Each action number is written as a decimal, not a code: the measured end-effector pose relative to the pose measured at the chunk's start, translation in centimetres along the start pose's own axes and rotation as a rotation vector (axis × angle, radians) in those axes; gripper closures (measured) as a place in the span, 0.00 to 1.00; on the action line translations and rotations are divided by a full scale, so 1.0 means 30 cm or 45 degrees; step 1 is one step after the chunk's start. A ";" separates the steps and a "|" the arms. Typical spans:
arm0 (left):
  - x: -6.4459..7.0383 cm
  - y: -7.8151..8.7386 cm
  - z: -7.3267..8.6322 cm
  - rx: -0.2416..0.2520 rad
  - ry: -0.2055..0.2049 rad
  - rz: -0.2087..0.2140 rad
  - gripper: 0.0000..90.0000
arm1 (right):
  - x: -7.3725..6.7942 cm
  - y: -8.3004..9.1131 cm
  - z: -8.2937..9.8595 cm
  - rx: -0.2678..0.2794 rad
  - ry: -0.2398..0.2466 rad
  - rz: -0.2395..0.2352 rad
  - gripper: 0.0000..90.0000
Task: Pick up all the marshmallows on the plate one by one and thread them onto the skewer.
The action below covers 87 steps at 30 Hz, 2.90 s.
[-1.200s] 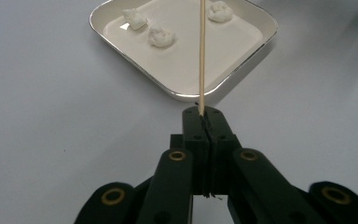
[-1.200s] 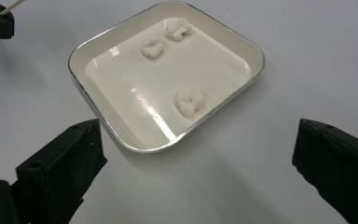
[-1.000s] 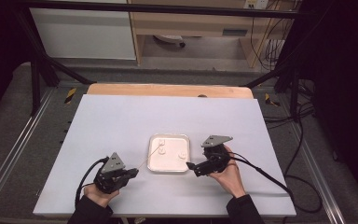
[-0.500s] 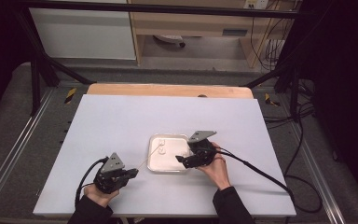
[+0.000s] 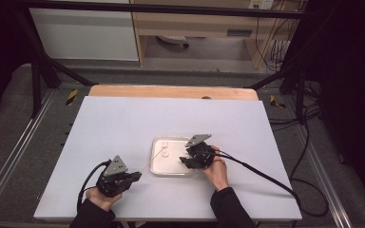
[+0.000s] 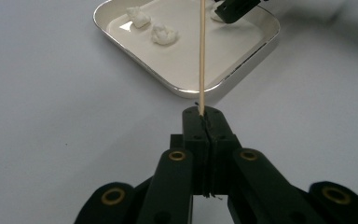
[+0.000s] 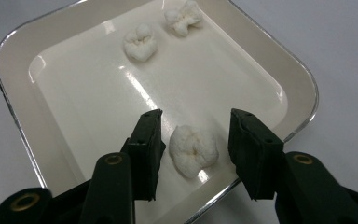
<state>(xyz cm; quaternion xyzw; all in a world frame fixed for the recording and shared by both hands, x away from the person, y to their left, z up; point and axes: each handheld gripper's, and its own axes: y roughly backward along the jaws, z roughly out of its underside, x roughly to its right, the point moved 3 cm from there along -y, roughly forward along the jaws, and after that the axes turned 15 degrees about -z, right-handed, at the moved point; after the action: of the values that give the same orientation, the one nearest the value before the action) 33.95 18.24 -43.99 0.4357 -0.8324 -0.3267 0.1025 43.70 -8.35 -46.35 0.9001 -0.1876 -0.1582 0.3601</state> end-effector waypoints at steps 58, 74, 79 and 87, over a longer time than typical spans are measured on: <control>0.103 0.004 -0.023 0.160 0.017 0.072 0.98 | -0.089 0.289 -0.097 0.580 -0.157 -0.402 0.80; 0.125 0.016 -0.030 0.219 0.002 0.071 0.98 | -0.081 0.291 -0.122 0.690 -0.228 -0.522 0.81; 0.126 0.016 -0.031 0.221 0.006 0.071 0.98 | -0.085 0.279 -0.125 0.701 -0.246 -0.566 0.81; 0.125 0.016 -0.028 0.228 0.019 0.069 0.98 | -0.087 0.262 -0.123 0.708 -0.268 -0.592 0.83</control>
<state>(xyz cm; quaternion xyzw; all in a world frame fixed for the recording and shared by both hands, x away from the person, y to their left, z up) 31.77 15.08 -43.46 0.4229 -0.8690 -0.2448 0.0780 41.20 -10.26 -37.85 0.9608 -0.0500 -0.2703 0.0350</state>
